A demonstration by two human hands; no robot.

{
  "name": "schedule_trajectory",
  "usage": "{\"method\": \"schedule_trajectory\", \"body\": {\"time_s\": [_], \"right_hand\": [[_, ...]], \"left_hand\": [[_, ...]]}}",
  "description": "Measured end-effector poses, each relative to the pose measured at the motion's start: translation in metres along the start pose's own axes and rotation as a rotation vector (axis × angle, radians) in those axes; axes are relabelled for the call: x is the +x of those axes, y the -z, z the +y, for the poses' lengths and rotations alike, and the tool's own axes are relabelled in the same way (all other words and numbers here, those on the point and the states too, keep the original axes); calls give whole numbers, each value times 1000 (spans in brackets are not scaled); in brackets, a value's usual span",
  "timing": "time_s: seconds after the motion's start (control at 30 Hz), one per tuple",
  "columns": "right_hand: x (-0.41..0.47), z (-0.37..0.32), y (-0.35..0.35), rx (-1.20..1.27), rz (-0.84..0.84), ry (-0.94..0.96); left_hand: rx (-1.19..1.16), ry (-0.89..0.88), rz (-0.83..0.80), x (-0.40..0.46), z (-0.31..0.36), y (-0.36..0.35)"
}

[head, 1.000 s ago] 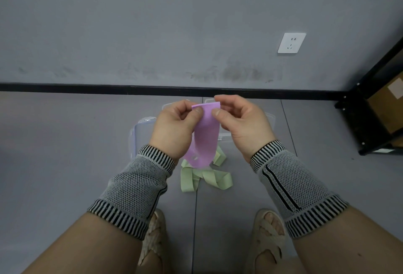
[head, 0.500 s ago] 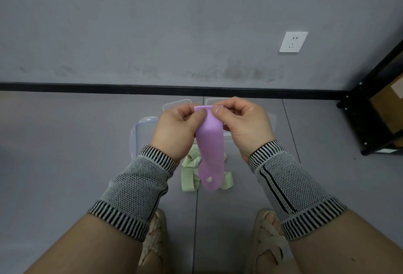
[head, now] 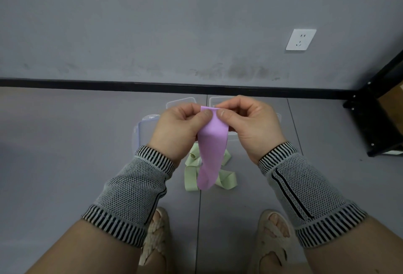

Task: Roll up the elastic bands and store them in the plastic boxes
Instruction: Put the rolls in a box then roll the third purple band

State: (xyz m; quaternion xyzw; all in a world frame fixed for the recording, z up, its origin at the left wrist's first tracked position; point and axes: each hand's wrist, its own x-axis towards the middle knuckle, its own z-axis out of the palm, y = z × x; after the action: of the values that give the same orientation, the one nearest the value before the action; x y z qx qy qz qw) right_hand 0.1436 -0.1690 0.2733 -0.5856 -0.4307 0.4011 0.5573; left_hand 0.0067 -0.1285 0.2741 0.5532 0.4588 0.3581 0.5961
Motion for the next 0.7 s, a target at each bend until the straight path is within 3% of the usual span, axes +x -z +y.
{"method": "schedule_trajectory", "body": {"time_s": [0.7], "right_hand": [[-8,-4,-3,-209,-56,166]], "left_hand": [[-94,147,10,-1,5,0]]}}
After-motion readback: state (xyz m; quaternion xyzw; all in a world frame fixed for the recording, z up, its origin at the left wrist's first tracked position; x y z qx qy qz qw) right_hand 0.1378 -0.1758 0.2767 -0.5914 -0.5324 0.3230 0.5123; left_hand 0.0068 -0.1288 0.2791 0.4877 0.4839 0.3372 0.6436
